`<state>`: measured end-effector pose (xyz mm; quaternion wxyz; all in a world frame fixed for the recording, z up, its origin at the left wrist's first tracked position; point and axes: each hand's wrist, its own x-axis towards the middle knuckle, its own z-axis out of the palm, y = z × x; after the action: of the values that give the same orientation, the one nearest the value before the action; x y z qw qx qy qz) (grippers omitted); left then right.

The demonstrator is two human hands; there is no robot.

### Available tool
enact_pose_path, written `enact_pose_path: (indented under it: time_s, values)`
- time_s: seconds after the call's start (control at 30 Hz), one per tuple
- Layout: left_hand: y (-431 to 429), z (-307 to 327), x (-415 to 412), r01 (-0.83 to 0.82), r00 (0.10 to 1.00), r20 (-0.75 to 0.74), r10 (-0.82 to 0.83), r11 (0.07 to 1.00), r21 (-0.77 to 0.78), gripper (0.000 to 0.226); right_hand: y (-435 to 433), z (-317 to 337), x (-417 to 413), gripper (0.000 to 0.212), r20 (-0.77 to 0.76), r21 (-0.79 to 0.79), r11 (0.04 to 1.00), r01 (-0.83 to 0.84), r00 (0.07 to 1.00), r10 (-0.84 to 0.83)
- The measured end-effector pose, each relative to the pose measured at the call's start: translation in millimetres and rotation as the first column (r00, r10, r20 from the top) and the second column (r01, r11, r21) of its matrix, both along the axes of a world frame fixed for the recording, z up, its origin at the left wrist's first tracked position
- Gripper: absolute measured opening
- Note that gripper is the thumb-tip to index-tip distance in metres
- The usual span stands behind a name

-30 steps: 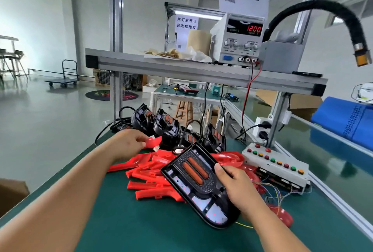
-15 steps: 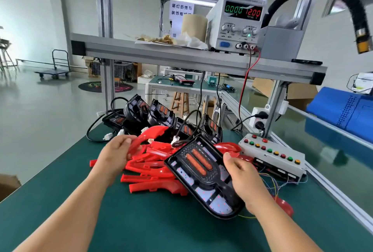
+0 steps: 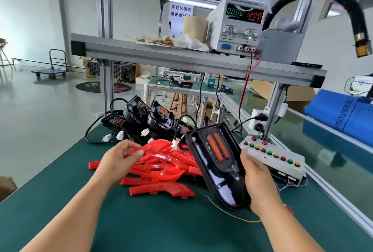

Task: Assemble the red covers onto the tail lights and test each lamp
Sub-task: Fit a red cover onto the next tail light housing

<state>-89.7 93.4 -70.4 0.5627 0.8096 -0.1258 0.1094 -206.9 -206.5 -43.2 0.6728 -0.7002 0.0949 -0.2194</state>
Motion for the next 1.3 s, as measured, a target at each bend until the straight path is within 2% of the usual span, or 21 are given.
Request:
enact_pose_path:
  time_s: [0.07,0.1,0.2,0.33,0.43,0.5,0.57,0.67,0.73,0.77,0.9,1.03,1.3]
  values:
    - [-1,-4,2,0.004,1.0,0.003,-0.004,1.0,-0.008,0.012,1,0,-4,0.042,-0.06,-0.139,0.985,-0.104,0.994,0.097]
    - [-2,-5,3,0.0,1.0,0.007,0.001,0.999,-0.033,0.013,3,-1,-5,0.051,-0.097,-0.23,0.96,-0.158,0.986,0.139]
    - [-3,-6,6,0.012,1.0,0.027,-0.009,0.99,-0.141,0.01,14,-8,-7,0.077,-0.229,-0.484,0.812,-0.326,0.943,0.241]
    - [-6,-1,0,0.119,0.993,0.028,-0.118,0.912,-0.392,0.014,25,-10,-4,0.063,-0.377,-0.589,0.684,-0.431,0.895,0.239]
    - [-14,11,-11,0.234,0.972,0.076,-0.221,0.901,-0.365,0.015,23,-13,5,0.06,-0.395,-0.631,0.655,-0.415,0.899,0.189]
    - [-23,19,-21,0.331,0.944,0.106,-0.314,0.908,-0.257,0.015,23,-16,9,0.065,-0.381,-0.604,0.696,-0.388,0.908,0.176]
    - [-32,26,-30,0.405,0.914,0.105,-0.393,0.901,-0.152,0.018,25,-18,11,0.059,-0.339,-0.499,0.804,-0.323,0.927,0.161]
    - [-41,31,-35,0.411,0.894,0.137,-0.427,0.903,0.128,0.02,22,-21,13,0.06,-0.267,-0.155,0.975,-0.157,0.957,0.112]
    - [-42,33,-36,0.376,0.89,0.161,-0.426,0.887,0.268,0.022,17,-24,14,0.059,-0.247,0.082,0.988,-0.128,0.958,0.145]
    - [-42,34,-37,0.358,0.89,0.176,-0.421,0.883,0.303,0.023,16,-26,14,0.054,-0.236,0.147,0.98,-0.132,0.958,0.164]
    - [-41,32,-43,0.265,0.883,0.278,-0.377,0.892,0.367,0.023,21,-40,12,0.029,-0.187,0.17,0.971,-0.168,0.962,0.199]
    - [-43,28,-50,0.181,0.84,0.386,-0.381,0.868,0.463,0.019,26,-45,10,0.03,-0.205,0.177,0.97,-0.164,0.958,0.199]
    - [-59,26,-57,0.136,0.869,0.347,-0.352,0.845,0.517,0.019,32,-45,8,0.032,-0.142,0.189,0.961,-0.204,0.962,0.232]
